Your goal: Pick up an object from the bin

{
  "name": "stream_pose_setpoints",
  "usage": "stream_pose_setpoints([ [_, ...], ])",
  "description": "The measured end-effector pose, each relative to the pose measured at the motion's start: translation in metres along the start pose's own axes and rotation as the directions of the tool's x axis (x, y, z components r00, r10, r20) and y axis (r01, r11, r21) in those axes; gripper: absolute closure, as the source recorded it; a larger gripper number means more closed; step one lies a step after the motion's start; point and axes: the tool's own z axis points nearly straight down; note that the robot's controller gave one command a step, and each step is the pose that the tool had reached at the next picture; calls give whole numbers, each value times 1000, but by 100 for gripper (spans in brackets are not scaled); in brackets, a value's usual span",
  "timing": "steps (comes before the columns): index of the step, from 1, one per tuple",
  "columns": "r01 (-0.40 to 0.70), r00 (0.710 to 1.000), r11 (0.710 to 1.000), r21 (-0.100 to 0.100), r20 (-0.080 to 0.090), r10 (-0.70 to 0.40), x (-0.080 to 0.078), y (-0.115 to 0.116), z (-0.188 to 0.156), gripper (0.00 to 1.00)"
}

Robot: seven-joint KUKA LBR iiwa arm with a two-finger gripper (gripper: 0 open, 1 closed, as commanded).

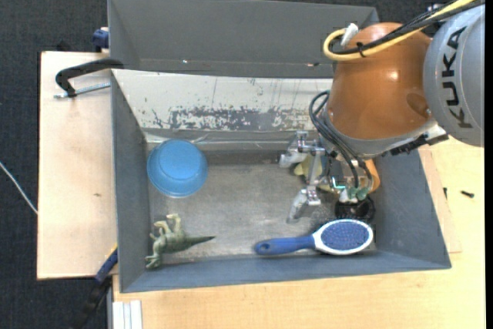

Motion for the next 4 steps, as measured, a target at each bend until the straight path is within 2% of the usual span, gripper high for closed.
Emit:
stream_pose_setpoints([
  [1,45,999,999,-2,1,-45,-23,127,129,0],
  [2,376,927,927,3,9,-376,-39,108,148,0],
  [3,630,777,777,4,11,-630,-25,148,148,0],
  [4,789,615,615,11,20,-789,-61,47,148,0],
])
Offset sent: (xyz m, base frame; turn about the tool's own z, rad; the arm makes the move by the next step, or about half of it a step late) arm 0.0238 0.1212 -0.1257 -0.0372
